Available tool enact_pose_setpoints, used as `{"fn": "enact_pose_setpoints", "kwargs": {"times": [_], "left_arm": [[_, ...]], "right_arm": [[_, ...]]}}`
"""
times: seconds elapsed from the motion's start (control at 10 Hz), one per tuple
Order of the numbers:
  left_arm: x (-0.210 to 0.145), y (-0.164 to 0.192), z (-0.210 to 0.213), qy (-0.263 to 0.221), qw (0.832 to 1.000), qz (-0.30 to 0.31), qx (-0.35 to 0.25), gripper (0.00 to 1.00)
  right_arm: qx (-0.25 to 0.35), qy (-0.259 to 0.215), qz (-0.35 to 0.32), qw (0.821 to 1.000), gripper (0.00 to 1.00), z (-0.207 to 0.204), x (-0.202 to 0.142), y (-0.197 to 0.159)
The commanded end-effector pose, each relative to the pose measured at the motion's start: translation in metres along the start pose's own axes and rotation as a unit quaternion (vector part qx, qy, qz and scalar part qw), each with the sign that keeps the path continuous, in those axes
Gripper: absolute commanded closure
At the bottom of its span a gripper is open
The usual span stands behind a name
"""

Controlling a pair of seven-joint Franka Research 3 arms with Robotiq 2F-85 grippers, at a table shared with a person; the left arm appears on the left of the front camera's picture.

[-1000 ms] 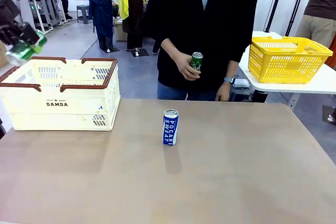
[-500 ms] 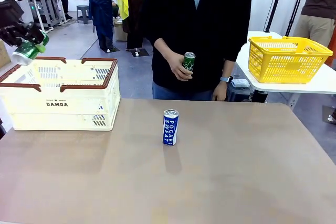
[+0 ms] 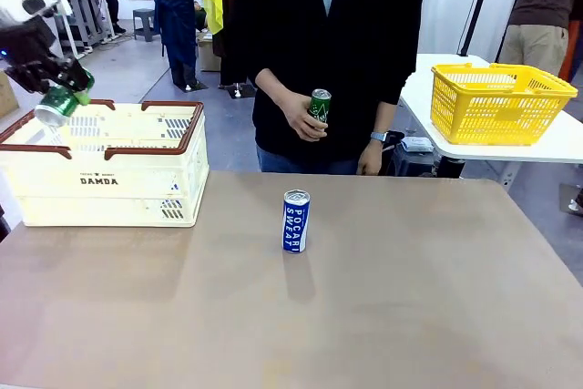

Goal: Place the drinks into the Shopping basket.
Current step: Pick up one drink and place it into the Shopping basket.

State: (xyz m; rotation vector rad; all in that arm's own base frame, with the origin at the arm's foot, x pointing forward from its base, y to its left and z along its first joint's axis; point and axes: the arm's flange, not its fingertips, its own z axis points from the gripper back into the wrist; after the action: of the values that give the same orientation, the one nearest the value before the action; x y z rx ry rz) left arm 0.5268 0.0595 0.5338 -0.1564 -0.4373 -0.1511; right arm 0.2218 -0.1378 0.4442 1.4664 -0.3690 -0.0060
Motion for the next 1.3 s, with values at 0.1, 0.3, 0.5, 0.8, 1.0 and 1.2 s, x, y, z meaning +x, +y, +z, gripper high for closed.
{"fn": "enact_pose_setpoints", "kwargs": {"times": [0.1,0.3,0.5,0.8,1.0,1.2], "left_arm": [[0.0,0.002,-0.051,0.005,0.999,0.038,0.032,1.0],[0.002,0.009,-0.079,-0.005,0.998,0.058,0.037,1.0],[0.022,0.013,-0.107,0.022,0.996,0.077,0.047,1.0],[0.033,0.022,-0.149,0.081,0.991,0.091,0.047,1.0],[0.032,0.024,-0.158,0.091,0.99,0.098,0.051,1.0],[0.034,0.026,-0.167,0.118,0.985,0.108,0.056,1.0]], "right_arm": [[0.006,-0.005,-0.008,1.0,0.0,0.001,0.004,0.008],[0.006,-0.005,-0.008,1.0,0.0,0.001,0.004,0.008],[0.006,-0.005,-0.008,1.0,0.0,0.001,0.004,0.008],[0.006,-0.005,-0.008,1.0,0.0,0.001,0.004,0.008],[0.006,-0.005,-0.008,1.0,0.0,0.001,0.004,0.008],[0.006,-0.005,-0.008,1.0,0.0,0.001,0.004,0.008]]}}
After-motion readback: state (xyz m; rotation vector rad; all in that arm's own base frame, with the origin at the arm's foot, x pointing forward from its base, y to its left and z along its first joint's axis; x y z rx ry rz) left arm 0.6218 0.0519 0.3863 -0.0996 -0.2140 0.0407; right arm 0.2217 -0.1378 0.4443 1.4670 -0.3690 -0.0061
